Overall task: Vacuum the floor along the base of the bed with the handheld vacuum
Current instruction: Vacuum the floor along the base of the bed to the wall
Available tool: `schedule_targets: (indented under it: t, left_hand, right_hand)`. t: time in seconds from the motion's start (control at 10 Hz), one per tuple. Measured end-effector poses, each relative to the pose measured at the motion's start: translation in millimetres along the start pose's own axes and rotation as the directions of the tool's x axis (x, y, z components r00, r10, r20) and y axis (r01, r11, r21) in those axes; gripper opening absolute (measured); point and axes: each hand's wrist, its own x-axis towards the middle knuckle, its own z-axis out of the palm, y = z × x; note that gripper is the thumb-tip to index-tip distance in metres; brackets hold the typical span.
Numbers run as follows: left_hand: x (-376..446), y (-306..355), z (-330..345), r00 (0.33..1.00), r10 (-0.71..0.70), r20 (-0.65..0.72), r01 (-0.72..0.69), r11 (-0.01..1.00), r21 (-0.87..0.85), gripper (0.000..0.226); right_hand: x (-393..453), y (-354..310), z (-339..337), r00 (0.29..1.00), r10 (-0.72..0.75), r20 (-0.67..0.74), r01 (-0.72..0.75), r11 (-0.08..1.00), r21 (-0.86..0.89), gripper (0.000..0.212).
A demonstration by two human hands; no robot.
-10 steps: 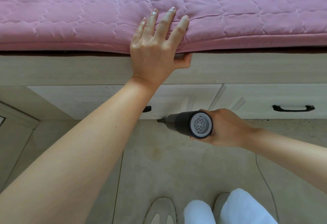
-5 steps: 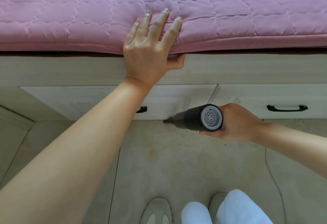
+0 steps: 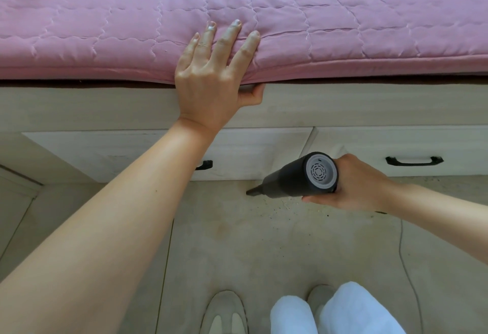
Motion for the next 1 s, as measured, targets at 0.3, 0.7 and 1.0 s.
schedule_targets:
  t: [0.3,0.7,1.0]
  left_hand:
    - [-1,0,1,1.000,-0.005,-0.011,0.005,1.000,0.002,0.058]
    - [7,4,-8,0.997,-0.031,0.067,0.031,1.000,-0.003,0.055]
    - [21,25,-15,0.974,-0.028,0.225,0.029,1.000,0.000,0.071]
  right_hand:
    - [-18,-1,-11,0.995,-0.035,0.090,0.026,0.995,0.095,0.035]
    - [-13,-5,-11,0.998,-0.036,0.048,0.038,0.999,-0.029,0.036]
    - [-23,0,-22,0.988,-0.055,0.146,0.039,0.993,0.109,0.033]
